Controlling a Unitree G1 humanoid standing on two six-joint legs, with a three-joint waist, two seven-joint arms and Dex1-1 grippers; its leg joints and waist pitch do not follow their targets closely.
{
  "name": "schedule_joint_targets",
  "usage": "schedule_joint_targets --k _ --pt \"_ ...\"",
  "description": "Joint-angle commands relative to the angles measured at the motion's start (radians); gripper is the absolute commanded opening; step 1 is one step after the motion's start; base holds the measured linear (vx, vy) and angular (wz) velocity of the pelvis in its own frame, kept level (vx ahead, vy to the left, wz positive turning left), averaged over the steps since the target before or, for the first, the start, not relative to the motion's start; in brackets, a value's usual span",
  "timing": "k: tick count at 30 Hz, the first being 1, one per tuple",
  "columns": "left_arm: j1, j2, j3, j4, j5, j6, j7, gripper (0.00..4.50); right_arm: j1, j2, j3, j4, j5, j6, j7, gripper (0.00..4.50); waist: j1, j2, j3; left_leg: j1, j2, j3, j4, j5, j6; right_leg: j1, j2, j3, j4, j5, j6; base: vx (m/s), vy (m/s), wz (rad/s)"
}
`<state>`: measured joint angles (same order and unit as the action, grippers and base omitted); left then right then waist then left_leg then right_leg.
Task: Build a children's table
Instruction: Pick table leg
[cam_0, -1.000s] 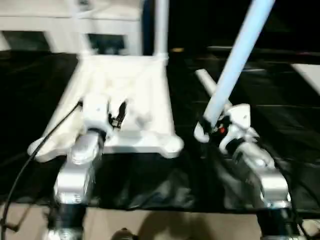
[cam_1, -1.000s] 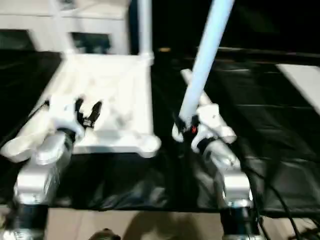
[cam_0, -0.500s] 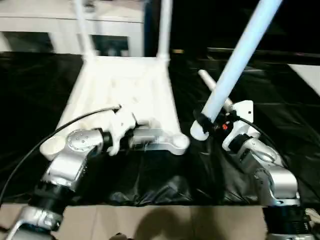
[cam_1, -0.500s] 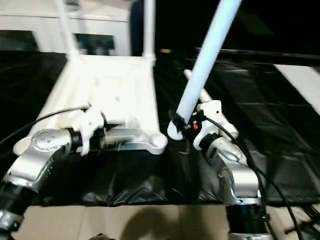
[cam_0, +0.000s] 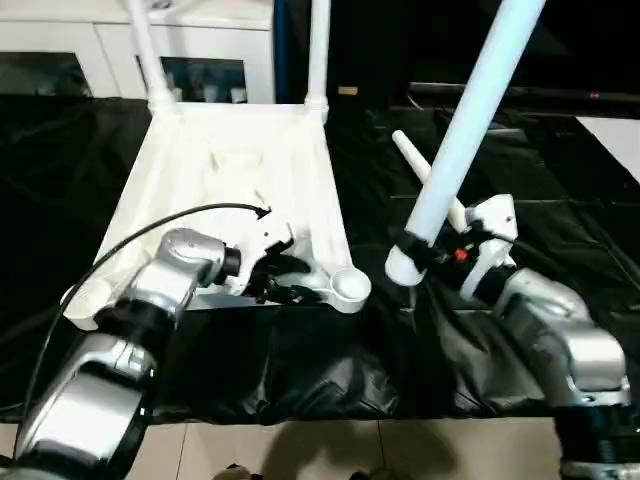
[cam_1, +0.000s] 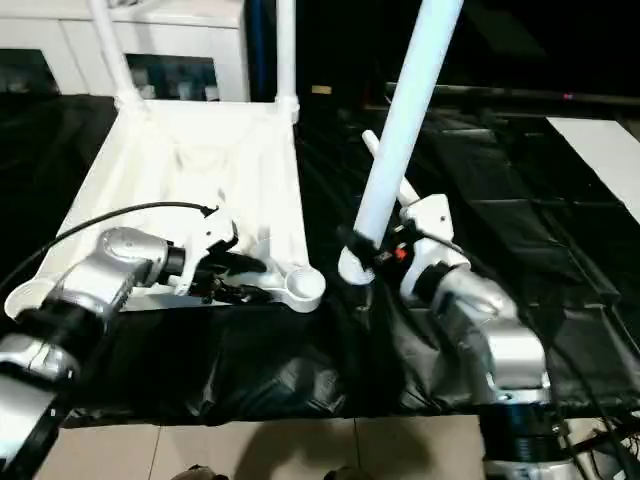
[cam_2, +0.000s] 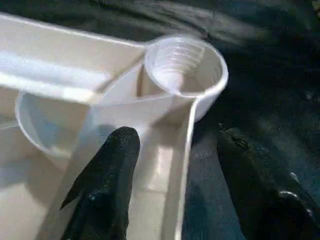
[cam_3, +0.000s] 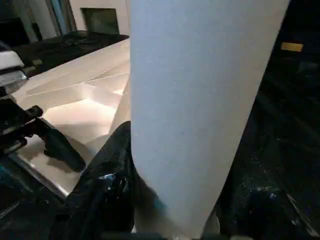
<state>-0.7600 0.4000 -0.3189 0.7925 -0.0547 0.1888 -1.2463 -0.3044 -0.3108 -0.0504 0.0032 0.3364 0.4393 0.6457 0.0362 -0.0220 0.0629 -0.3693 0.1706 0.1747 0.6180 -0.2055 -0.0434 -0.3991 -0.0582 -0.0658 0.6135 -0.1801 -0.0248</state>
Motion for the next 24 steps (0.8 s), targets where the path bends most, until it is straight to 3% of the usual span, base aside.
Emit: schedule_joint_targets --k 1,2,3,4,6,8,9,11,13,14,15,24 --pt "-0.026 0.017 -0.010 0.030 0.015 -0.004 -0.021 2.49 -0.007 -0.005 -0.006 -0.021 0.022 0.020 0.009 1.88 0.006 0.010 -0.071 0.016 0.060 -0.021 -0.078 -0.139 0.026 0.060 -0.096 0.058 -0.071 -0.154 -0.250 0.000 0.000 0.00" --pt "-0.026 0.019 -0.009 0.030 0.014 -0.003 -0.023 2.49 -0.007 -0.003 -0.005 -0.023 0.025 0.022 0.009 1.88 0.007 0.001 -0.072 0.017 0.062 -0.022 -0.079 -0.145 0.022 0.061 -0.098 0.059 -0.071 -0.175 -0.245 0.000 0.000 0.00" --pt "-0.027 0.027 -0.005 0.026 0.009 0.001 -0.033 2.42 -0.007 0.003 -0.001 -0.033 0.032 0.028 0.008 1.88 0.007 0.005 -0.072 0.018 0.063 -0.022 -0.080 -0.143 0.018 0.059 -0.099 0.059 -0.070 -0.180 -0.243 0.000 0.000 0.00" --pt "-0.030 0.030 -0.005 0.035 0.011 -0.007 -0.046 2.29 -0.007 0.007 0.004 -0.033 0.036 0.027 0.011 1.88 0.007 0.001 -0.072 0.018 0.064 -0.021 -0.080 -0.142 0.018 0.058 -0.099 0.059 -0.070 -0.180 -0.242 0.000 0.000 0.00" --pt "-0.033 0.035 -0.004 0.051 0.014 -0.022 -0.064 2.10 -0.006 0.017 0.016 -0.030 0.039 0.023 0.012 1.88 0.009 0.005 -0.070 0.019 0.064 -0.021 -0.081 -0.139 0.017 0.054 -0.099 0.059 -0.070 -0.177 -0.242 0.000 0.000 0.00" --pt "-0.044 0.034 0.001 0.084 0.021 -0.043 -0.065 1.98 -0.002 0.026 0.029 -0.027 0.035 0.017 0.014 1.88 0.012 0.016 -0.073 0.020 0.063 -0.022 -0.080 -0.135 0.011 0.055 -0.099 0.059 -0.067 -0.146 -0.248 0.000 0.000 0.00" --pt "-0.048 0.034 0.003 0.096 0.025 -0.050 -0.065 1.98 -0.001 0.029 0.034 -0.028 0.035 0.017 0.016 1.88 0.013 0.014 -0.074 0.019 0.064 -0.022 -0.081 -0.131 0.011 0.056 -0.099 0.059 -0.065 -0.123 -0.252 0.000 0.000 0.00" --pt "-0.058 0.033 0.004 0.121 0.033 -0.062 -0.069 1.78 0.002 0.033 0.038 -0.035 0.037 0.018 0.016 1.88 0.015 0.020 -0.074 0.020 0.064 -0.022 -0.081 -0.132 0.007 0.056 -0.098 0.059 -0.065 -0.104 -0.257 0.000 0.000 0.00" --pt "-0.066 0.031 0.002 0.138 0.038 -0.074 -0.077 1.70 0.007 0.035 0.038 -0.039 0.040 0.018 0.017 1.88 0.021 0.016 -0.074 0.019 0.064 -0.021 -0.081 -0.127 0.009 0.058 -0.099 0.059 -0.062 -0.086 -0.263 0.000 0.000 0.00" --pt "-0.073 0.030 0.005 0.151 0.039 -0.086 -0.078 1.64 0.010 0.038 0.038 -0.038 0.041 0.016 0.018 1.88 0.025 0.025 -0.074 0.020 0.064 -0.023 -0.081 -0.130 0.005 0.058 -0.101 0.059 -0.061 -0.089 -0.264 0.000 0.000 0.00" --pt "-0.075 0.029 0.008 0.155 0.037 -0.096 -0.080 1.44 0.012 0.041 0.039 -0.037 0.042 0.014 0.019 1.88 0.025 0.020 -0.074 0.020 0.064 -0.021 -0.081 -0.137 0.002 0.059 -0.102 0.060 -0.064 -0.093 -0.263 0.000 0.000 0.00" --pt "-0.095 0.024 -0.004 0.202 0.058 -0.125 -0.090 0.87 -0.001 0.053 0.052 -0.014 0.034 -0.004 0.013 1.88 0.028 0.024 -0.073 0.020 0.065 -0.023 -0.083 -0.158 -0.013 0.060 -0.103 0.060 -0.064 -0.115 -0.259 0.000 0.000 0.00"
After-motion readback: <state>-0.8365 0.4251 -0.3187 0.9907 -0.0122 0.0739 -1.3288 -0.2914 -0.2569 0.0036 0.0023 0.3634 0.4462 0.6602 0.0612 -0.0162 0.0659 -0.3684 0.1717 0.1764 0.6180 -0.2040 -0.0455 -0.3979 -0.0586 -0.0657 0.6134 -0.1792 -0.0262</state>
